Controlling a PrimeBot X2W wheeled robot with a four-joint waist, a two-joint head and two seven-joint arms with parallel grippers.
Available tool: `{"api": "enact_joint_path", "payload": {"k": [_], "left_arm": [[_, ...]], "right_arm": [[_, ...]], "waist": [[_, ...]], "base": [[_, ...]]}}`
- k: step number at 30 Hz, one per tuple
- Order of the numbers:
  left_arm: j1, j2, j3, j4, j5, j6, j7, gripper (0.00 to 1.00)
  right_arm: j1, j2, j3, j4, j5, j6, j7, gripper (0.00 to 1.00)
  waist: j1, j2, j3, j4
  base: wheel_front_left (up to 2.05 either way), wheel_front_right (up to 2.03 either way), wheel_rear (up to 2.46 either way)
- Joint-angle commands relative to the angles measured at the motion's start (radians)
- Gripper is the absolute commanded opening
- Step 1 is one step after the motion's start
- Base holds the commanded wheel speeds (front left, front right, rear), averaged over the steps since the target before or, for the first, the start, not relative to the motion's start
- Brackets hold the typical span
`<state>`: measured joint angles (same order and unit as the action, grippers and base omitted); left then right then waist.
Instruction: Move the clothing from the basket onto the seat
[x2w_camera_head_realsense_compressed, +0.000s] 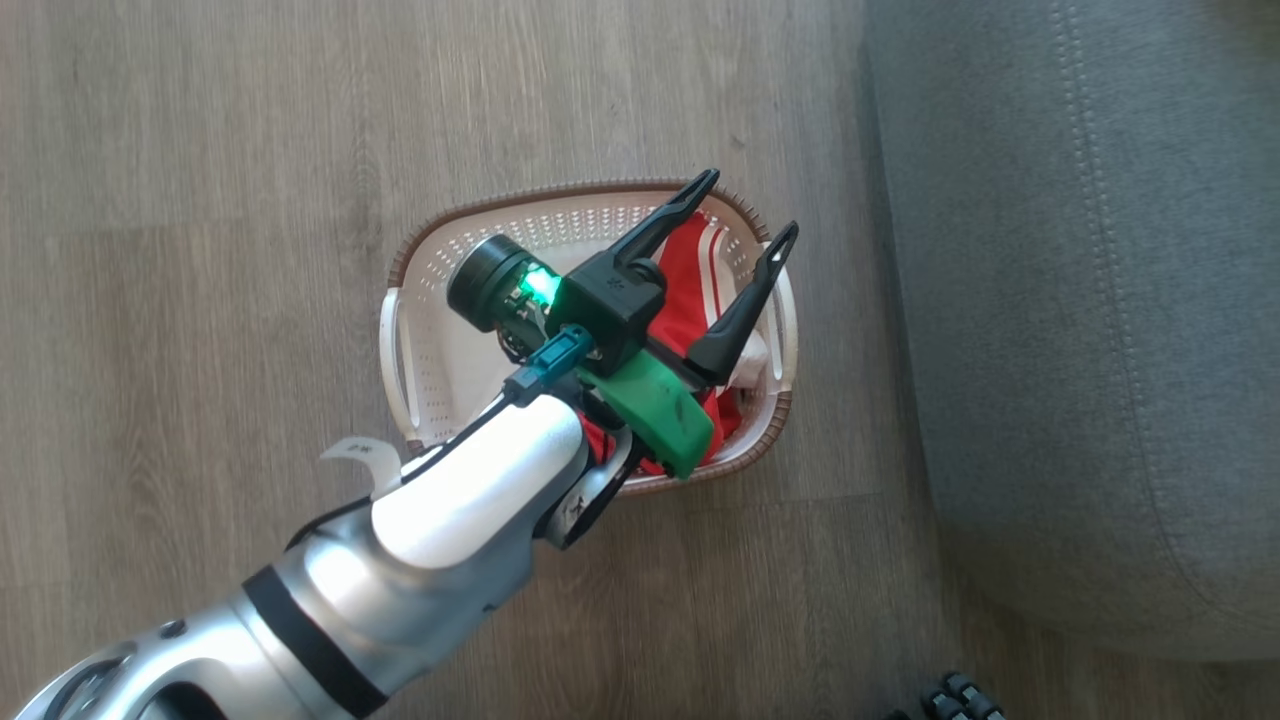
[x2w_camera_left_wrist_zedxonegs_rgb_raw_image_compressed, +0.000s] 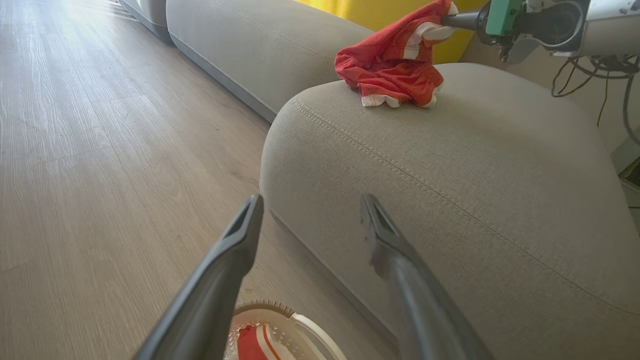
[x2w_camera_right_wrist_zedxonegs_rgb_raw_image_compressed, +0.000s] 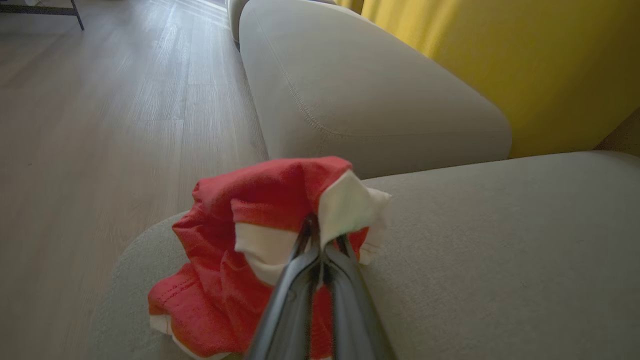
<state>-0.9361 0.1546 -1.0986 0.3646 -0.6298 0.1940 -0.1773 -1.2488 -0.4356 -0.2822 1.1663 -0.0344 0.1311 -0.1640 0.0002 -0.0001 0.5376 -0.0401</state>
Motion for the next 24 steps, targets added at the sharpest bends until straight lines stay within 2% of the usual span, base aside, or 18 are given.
{"api": "enact_joint_path", "payload": {"k": [1,8,14,15,17,18,24], "left_arm": [[-0.024,0.02,0.018,-0.035,0.011,0.005,0.001,1.0],[-0.019,0.032,0.012,-0.035,0.011,0.011,0.005,1.0],[-0.007,0.038,0.009,-0.02,0.001,0.009,0.004,1.0],[-0.003,0.04,0.01,-0.018,-0.001,0.008,0.001,1.0],[0.004,0.045,0.011,-0.012,-0.005,0.009,-0.003,1.0],[0.008,0.047,0.015,-0.01,-0.009,0.011,-0.008,1.0],[0.037,0.055,0.032,0.005,-0.03,0.015,-0.03,1.0]], "right_arm": [[0.006,0.002,-0.005,-0.022,-0.011,0.0,-0.013,0.0],[0.056,0.059,-0.063,0.045,-0.085,0.0,-0.045,0.0],[0.089,0.077,-0.075,0.061,-0.144,0.0,-0.067,0.0],[0.096,0.08,-0.079,0.062,-0.149,0.0,-0.071,0.14],[0.11,0.087,-0.088,0.067,-0.153,0.0,-0.078,0.85],[0.117,0.09,-0.092,0.069,-0.153,0.0,-0.081,1.0],[0.171,0.121,-0.08,0.061,-0.147,0.0,-0.095,1.0]], "waist": [[-0.0002,0.0001,0.006,0.005],[-0.0002,0.0001,0.015,0.002],[-0.0002,0.0001,0.0,-0.005],[-0.0002,0.0001,-0.005,-0.006],[-0.0002,0.0001,-0.014,-0.008],[-0.0002,0.0001,-0.02,-0.01],[-0.0002,0.0001,-0.079,-0.018]], "base": [[0.0,0.0,0.0],[0.0,0.0,0.0],[0.0,0.0,0.0],[0.0,0.0,0.0],[0.0,0.0,0.0],[0.0,0.0,0.0],[0.0,0.0,0.0]]}}
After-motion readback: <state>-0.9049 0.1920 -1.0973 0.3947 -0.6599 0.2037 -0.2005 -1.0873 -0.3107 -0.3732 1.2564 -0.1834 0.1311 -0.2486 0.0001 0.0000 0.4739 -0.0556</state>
